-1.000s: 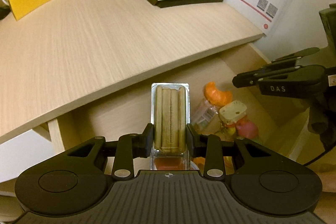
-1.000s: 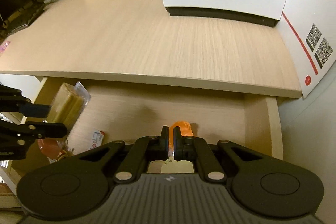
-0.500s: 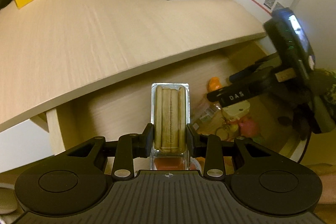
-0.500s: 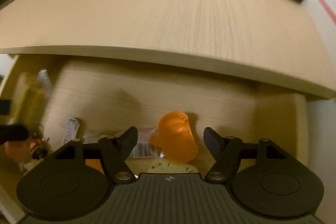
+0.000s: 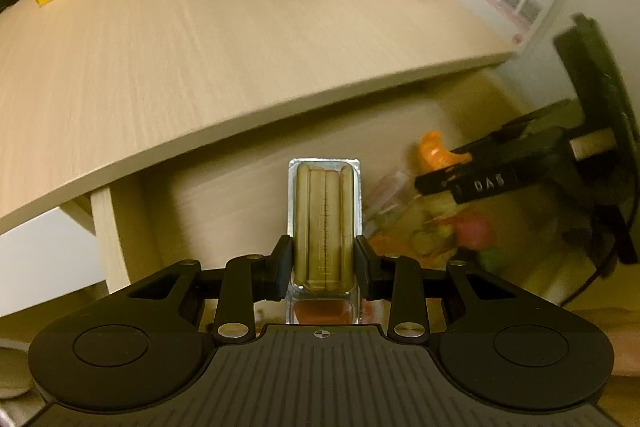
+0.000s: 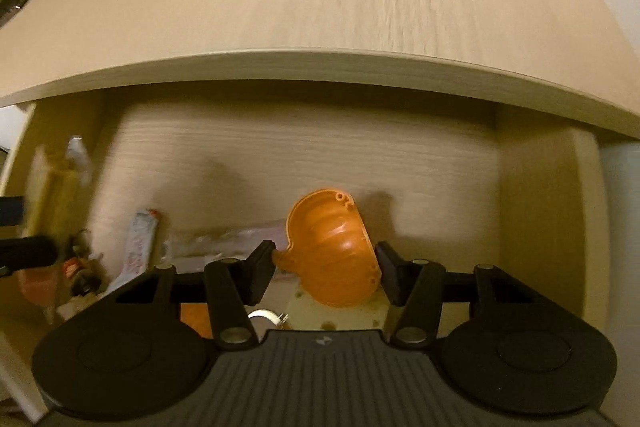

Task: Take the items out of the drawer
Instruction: 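Lift the stick pack and orange cup out and set them on the desktop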

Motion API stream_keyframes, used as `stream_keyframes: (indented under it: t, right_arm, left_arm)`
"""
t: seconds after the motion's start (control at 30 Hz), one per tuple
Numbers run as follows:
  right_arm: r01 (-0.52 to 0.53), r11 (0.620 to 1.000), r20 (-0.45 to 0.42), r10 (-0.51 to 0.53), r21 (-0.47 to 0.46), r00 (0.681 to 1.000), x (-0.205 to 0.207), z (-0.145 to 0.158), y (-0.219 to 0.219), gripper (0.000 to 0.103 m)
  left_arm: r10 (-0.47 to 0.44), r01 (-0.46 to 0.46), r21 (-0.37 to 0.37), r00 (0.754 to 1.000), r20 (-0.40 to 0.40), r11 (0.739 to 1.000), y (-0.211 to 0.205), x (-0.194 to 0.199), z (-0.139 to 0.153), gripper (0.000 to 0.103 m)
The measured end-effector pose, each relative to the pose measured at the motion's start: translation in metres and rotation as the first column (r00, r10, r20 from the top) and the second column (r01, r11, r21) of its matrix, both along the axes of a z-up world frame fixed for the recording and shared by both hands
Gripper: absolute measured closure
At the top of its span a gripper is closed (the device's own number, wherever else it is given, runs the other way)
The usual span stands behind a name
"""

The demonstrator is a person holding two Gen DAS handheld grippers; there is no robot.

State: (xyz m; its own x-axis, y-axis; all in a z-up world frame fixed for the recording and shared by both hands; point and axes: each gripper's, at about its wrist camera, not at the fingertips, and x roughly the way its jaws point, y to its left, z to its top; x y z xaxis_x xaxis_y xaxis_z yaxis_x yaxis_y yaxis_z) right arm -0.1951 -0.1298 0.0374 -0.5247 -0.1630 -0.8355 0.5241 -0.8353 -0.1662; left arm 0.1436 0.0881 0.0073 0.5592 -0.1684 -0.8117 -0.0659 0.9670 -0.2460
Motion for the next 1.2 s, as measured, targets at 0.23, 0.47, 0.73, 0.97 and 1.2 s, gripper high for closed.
stream_keyframes:
  t: [0.23, 0.47, 0.73, 0.97, 1.2]
  right_arm:
    - [-0.206, 0.954, -0.263, 0.147, -0.216, 0.954, 0.045, 0.111, -0.030, 0.049]
    - [-0.264, 0.964, -0.502, 0.213, -0.032, 0.838, 0.008, 0.128, -0.112, 0.049]
    - [-0.218, 0.969, -0.505, 0.248, 0.118, 0.826, -0.033, 0.081, -0.149, 0.049]
    - [-0.196, 0.969, -0.492, 0.245, 0.150, 0.836, -0.048, 0.062, -0.162, 0.047]
    - [-0.203, 0.974, -0.572, 0.223, 0.099, 0.789, -0.023, 0.074, -0.148, 0.028]
  left_arm:
    - [0.073, -0.067, -0.030, 0.956, 0.284, 0.997, 0.054, 0.036, 0.090, 0.067]
    - [0.277, -0.291, 0.008, 0.916, 0.289, 0.957, 0.125, 0.130, 0.076, 0.067]
    - [0.322, -0.323, -0.027, 0.924, 0.206, 0.946, 0.145, 0.159, 0.035, 0.069]
    - [0.260, -0.267, 0.016, 0.950, 0.171, 0.964, 0.141, 0.166, 0.029, 0.066]
    - [0.268, -0.282, 0.018, 0.930, 0.250, 0.959, 0.139, 0.145, 0.058, 0.066]
